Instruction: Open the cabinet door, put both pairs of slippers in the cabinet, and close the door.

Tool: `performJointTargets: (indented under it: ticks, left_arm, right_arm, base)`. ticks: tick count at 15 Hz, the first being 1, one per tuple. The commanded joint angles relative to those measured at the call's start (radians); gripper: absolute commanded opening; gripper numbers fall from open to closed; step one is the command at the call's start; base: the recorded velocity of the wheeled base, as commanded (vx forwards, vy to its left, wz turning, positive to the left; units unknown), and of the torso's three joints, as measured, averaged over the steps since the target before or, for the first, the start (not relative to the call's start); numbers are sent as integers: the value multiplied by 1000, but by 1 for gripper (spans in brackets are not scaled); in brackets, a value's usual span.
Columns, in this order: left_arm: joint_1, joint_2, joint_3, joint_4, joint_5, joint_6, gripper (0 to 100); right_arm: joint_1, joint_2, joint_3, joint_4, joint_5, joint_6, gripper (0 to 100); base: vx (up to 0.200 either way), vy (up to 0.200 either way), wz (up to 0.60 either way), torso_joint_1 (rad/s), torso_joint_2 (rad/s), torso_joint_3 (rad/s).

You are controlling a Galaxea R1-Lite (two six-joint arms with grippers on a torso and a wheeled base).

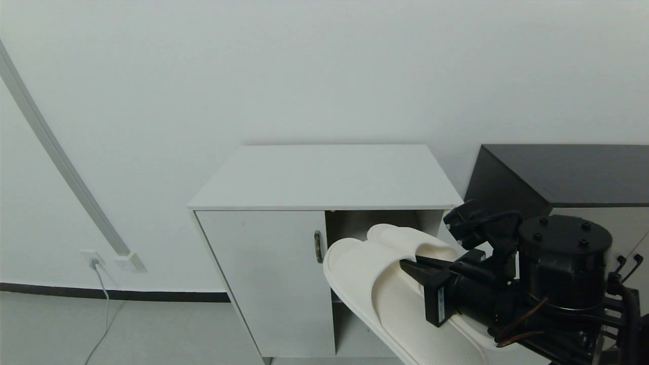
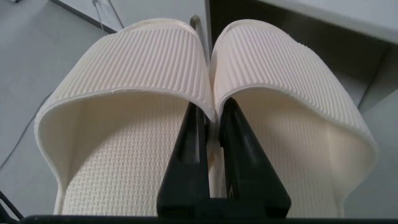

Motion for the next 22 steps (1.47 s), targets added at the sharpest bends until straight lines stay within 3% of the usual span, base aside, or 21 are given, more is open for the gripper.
performJointTargets:
  ticks: [1,12,22]
  left_arm:
    - [0,1,0,0,0,0,0]
    - [0,1,0,0,0,-1,0]
    - [0,1,0,0,1,-1,0]
  right_arm:
    - [2,2,0,-1,0,0,0]
    - [5,2,9,-10,2,-2,0]
    - [9,4,20,-14,2,-2,0]
  base:
    - [0,0,0,-227,544,320]
    - [0,0,0,-194,519,319]
    - [0,0,0,-116,470,341]
